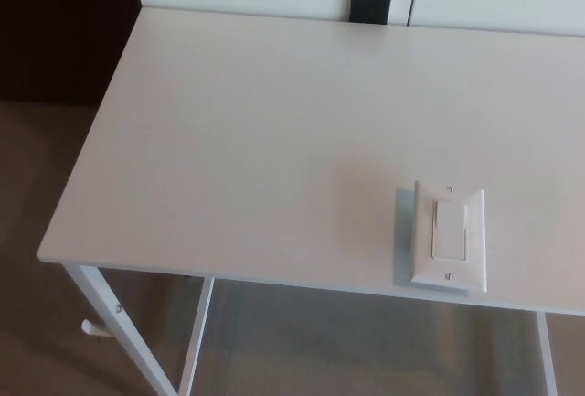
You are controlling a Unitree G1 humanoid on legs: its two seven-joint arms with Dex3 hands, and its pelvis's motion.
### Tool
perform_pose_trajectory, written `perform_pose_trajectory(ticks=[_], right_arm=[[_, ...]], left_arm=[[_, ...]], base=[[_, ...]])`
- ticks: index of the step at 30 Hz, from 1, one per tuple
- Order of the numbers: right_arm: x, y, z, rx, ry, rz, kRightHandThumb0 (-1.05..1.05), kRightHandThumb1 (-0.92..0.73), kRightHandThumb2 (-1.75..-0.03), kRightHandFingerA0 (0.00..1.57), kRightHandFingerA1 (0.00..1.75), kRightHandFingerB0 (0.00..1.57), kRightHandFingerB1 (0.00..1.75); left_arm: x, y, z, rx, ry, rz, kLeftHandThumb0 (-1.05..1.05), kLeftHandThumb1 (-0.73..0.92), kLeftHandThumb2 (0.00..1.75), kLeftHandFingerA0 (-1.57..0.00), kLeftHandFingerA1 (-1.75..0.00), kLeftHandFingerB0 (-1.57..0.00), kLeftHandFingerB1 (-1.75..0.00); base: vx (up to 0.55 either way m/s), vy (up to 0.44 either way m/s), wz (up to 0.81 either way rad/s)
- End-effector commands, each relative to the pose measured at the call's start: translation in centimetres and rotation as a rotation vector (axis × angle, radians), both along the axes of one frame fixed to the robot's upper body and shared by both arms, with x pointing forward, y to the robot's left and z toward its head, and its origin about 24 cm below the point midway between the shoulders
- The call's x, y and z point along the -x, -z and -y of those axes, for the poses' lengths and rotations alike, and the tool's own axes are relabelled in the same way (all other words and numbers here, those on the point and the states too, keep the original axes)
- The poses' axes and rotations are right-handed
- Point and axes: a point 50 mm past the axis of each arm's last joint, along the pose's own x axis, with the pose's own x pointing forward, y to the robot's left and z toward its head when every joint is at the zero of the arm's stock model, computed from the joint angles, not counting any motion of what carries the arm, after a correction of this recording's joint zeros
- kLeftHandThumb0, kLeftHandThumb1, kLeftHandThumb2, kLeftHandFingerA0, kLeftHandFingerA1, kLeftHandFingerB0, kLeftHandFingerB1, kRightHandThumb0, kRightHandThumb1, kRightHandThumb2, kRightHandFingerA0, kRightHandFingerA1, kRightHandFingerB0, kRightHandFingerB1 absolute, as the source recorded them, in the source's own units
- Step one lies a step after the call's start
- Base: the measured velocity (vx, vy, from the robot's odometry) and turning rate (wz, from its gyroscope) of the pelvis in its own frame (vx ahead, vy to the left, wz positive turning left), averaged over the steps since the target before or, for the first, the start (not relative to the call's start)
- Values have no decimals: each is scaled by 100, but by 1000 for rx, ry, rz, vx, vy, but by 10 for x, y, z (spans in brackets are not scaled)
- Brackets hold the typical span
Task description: The robot walk towards a table in front and then clicks the light switch button using the right hand's index finger
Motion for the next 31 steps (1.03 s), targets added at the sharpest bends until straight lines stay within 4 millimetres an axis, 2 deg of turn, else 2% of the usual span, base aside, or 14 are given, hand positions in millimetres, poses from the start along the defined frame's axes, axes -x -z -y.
perform_pose_trajectory(ticks=[1,13,31], right_arm=[[2,-6,-2,-10,12,4,-30,-41,-92,8,57,0,48],[0,-8,-2,31,-10,-5,-29,-40,-91,7,56,0,48],[2,13,14,-11,60,-123,-29,-47,-95,6,54,0,48]], left_arm=[[0,-3,-1,-17,41,20,-24,59,57,-55,-45,-54,-42],[-6,-5,-1,-33,55,43,-26,58,57,-57,-45,-54,-42],[-1,-4,-1,-34,62,30,-25,59,58,-57,-45,-53,-42]], base=[[0,0,0],[0,0,0],[0,0,0]])
